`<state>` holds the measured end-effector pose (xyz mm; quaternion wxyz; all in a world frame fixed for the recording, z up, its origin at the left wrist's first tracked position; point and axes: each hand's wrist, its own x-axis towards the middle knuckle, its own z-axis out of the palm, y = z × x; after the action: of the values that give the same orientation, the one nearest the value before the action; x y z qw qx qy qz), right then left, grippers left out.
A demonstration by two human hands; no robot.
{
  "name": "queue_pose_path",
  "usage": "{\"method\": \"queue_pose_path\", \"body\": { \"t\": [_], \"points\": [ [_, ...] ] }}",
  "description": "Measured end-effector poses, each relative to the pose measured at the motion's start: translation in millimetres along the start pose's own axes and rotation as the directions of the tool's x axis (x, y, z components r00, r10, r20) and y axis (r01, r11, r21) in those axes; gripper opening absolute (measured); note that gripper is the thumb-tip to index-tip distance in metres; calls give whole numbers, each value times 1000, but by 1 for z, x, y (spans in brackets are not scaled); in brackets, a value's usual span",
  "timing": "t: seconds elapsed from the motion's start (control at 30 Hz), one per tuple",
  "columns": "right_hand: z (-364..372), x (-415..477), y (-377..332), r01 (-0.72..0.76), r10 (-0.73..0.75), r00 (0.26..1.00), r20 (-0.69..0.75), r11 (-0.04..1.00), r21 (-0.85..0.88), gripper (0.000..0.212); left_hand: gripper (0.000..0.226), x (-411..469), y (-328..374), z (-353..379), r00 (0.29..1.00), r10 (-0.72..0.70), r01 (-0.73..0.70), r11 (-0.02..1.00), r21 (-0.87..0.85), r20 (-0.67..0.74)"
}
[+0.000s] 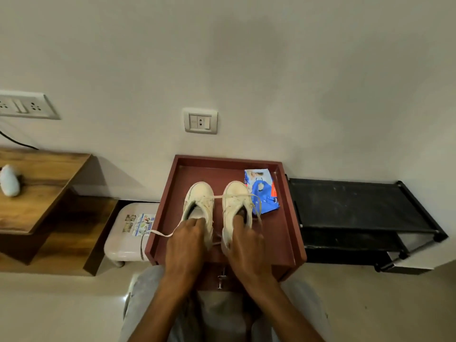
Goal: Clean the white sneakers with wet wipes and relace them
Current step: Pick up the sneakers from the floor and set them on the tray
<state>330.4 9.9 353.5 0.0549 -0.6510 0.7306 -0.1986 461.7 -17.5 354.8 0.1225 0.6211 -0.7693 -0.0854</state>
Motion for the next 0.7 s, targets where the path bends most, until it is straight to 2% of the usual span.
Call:
{"method": "queue_pose_path", "body": {
  "t": [0.1, 0.23, 0.33, 0.5, 0.7],
  "points": [
    [31, 13, 12, -23, 23, 999, 47, 1000, 2, 34, 27, 20, -7, 25, 999, -22, 22, 1000, 2, 38],
    [66, 31, 21, -26, 30, 996, 86, 999, -48, 47, 28, 43, -14, 51, 997, -58, 58, 998, 19, 43],
    [83, 41, 28, -6, 9, 997, 75, 999, -45, 56, 32, 52, -21, 68, 997, -69, 69, 997, 19, 36],
    [96, 50, 30, 60, -59, 998, 25, 997, -49, 57, 33, 62, -32, 83, 995, -91, 90, 996, 26, 36],
    [94, 57, 35, 86, -86, 996, -1, 996, 8, 53, 35, 71, -41, 89, 1000, 5, -8, 991, 131, 24]
  ]
}}
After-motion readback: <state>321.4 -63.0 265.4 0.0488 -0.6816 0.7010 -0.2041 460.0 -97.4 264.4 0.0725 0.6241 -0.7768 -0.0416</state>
